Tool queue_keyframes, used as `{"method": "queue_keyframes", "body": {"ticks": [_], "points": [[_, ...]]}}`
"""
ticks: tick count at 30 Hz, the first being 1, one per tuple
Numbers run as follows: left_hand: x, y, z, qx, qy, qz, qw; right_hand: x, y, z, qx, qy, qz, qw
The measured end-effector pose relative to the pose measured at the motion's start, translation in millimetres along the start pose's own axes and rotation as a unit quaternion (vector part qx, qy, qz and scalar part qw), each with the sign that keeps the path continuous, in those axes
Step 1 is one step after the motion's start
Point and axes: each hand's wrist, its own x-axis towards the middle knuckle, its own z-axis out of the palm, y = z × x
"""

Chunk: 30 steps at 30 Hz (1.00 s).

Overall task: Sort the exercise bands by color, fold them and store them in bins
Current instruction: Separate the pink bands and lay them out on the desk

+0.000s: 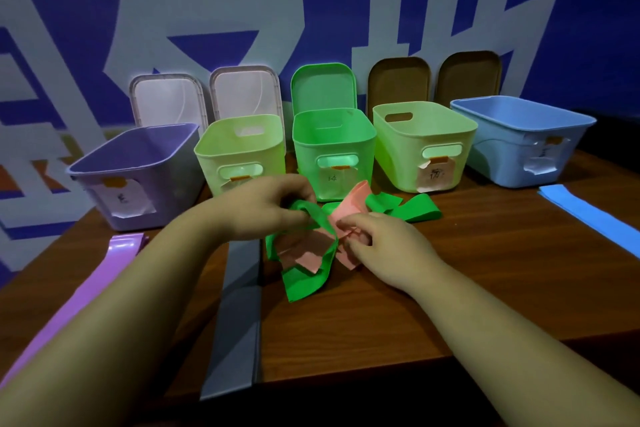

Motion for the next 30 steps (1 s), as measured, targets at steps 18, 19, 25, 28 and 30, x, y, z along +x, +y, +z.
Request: {"method": "queue_keyframes", "body": {"ticks": [18,19,25,28,30], "points": [[0,25,-1,0.124,-0.034,-0.037,0.991,10,10,0,0.2,0.039,0.089,0.975],[3,27,5,0.142,-0.02,-0.041,0.989,10,10,0,0.205,0.042,0.092,0.974],[25,41,48,0.326,-0.002,-0.058,0.944,9,9,2,0.147,0.025,0.098,0.984],[32,40,56,0.343,0.011,-0.067,0.937,7,7,-1,0.132,0.018,0.105,0.986],[34,41,54,0.295,-0.007,-0.083,0.952,5,6,-1,0.12,0.016,0.108,0.987]]}}
